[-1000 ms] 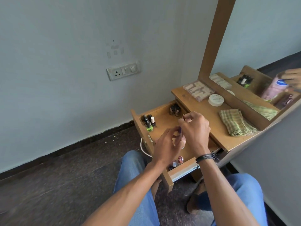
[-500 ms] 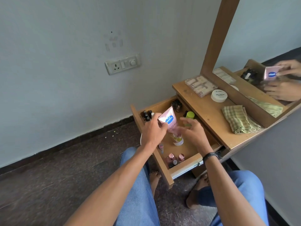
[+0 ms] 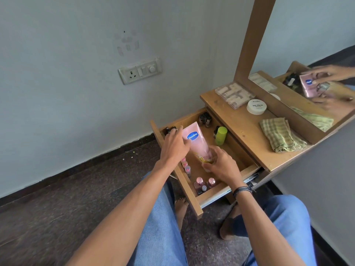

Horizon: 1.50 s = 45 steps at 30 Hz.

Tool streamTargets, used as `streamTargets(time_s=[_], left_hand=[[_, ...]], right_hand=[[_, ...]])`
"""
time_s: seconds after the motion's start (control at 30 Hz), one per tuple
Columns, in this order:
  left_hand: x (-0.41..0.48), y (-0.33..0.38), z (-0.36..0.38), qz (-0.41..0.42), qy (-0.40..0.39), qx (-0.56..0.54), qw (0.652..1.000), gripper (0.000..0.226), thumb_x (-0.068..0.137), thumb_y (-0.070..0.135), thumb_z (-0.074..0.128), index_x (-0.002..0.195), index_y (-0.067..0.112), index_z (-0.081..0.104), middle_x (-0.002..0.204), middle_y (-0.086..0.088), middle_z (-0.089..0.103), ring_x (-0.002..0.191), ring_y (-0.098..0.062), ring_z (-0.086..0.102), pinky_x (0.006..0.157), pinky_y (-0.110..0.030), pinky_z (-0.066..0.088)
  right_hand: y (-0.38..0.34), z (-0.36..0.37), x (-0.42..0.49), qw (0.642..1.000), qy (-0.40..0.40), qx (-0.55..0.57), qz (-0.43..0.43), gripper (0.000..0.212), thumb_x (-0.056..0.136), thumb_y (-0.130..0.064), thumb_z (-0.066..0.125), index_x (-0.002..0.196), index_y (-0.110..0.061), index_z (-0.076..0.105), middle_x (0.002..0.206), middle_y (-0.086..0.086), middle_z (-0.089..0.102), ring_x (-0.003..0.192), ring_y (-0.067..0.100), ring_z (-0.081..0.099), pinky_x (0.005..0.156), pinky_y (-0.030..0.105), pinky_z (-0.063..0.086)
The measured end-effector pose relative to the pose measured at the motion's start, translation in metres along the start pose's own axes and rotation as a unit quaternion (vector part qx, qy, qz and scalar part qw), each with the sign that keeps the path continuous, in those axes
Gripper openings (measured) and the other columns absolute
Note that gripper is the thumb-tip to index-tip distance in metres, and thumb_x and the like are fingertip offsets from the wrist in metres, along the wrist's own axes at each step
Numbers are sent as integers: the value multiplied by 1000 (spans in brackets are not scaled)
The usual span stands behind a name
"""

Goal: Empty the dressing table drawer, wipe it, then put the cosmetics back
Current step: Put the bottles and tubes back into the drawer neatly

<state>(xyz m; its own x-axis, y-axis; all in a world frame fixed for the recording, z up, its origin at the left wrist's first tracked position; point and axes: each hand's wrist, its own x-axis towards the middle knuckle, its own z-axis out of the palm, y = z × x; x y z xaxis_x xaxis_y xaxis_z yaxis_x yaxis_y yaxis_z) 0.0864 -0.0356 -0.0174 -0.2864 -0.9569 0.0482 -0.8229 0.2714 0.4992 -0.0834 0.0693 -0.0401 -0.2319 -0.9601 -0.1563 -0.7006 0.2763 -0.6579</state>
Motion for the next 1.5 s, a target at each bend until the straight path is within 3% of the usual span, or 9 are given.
streamTargets(time_s=[0.17, 0.3, 0.43, 0.53, 0.8, 0.97, 1.07, 1.5], left_hand=[[-1, -1, 3, 26, -5, 57, 998, 62, 101, 33, 57, 154, 10, 35, 137, -12, 53, 120, -21, 53, 84, -28, 54], [-5, -3, 7, 69, 20, 107, 992, 46, 99, 25, 58, 142, 7, 55, 129, -15, 61, 114, -27, 57, 94, -34, 52], [-11, -5, 8, 79, 48, 72, 993, 33, 97, 12, 60, 128, 5, 67, 122, -13, 64, 113, -26, 59, 91, -30, 52], [-15, -8, 10, 83, 49, 55, 994, 29, 95, 8, 61, 123, 7, 69, 118, -8, 65, 112, -21, 59, 90, -29, 55], [-17, -8, 10, 82, 34, 80, 993, 26, 94, 12, 61, 118, 14, 72, 117, -3, 69, 109, -17, 58, 91, -31, 53], [-17, -9, 11, 66, 35, 75, 994, 20, 94, 14, 61, 110, 15, 72, 112, -1, 71, 107, -16, 58, 87, -31, 55], [-16, -10, 12, 66, 42, 74, 994, 20, 94, 16, 61, 110, 15, 73, 111, 0, 71, 106, -15, 58, 87, -30, 55], [-14, -11, 14, 94, 5, 178, 980, 29, 94, 29, 57, 116, 24, 75, 112, 6, 71, 104, -17, 56, 83, -34, 52]], right_hand=[[1, 2, -5, 998, 4, -69, -3, 73, 82, -50, 78, 143, -33, 42, 131, -4, 61, 108, 18, 65, 82, 31, 53], [5, 5, -2, 994, -5, -110, 6, 70, 81, -52, 76, 139, -31, 42, 126, 0, 66, 105, 22, 66, 80, 33, 51], [6, 8, 1, 992, -17, -129, 5, 64, 80, -55, 75, 132, -28, 48, 120, 0, 66, 102, 23, 66, 72, 30, 43], [10, 10, 2, 992, -15, -127, -5, 60, 78, -57, 76, 126, -28, 53, 118, 0, 67, 100, 24, 67, 75, 33, 51], [8, 14, 2, 993, -34, -111, -27, 59, 78, -64, 76, 124, -32, 58, 106, -6, 69, 87, 16, 67, 73, 35, 60], [7, 12, 1, 995, -23, -95, -28, 48, 86, -57, 73, 122, -28, 62, 103, -4, 68, 82, 14, 64, 63, 23, 48], [7, 12, 1, 996, -21, -85, -30, 44, 88, -53, 73, 122, -26, 63, 104, -3, 68, 83, 14, 64, 63, 22, 46], [10, 14, 3, 993, -23, -94, -63, 42, 88, -59, 67, 122, -34, 67, 102, -6, 66, 85, 13, 66, 76, 37, 61]])
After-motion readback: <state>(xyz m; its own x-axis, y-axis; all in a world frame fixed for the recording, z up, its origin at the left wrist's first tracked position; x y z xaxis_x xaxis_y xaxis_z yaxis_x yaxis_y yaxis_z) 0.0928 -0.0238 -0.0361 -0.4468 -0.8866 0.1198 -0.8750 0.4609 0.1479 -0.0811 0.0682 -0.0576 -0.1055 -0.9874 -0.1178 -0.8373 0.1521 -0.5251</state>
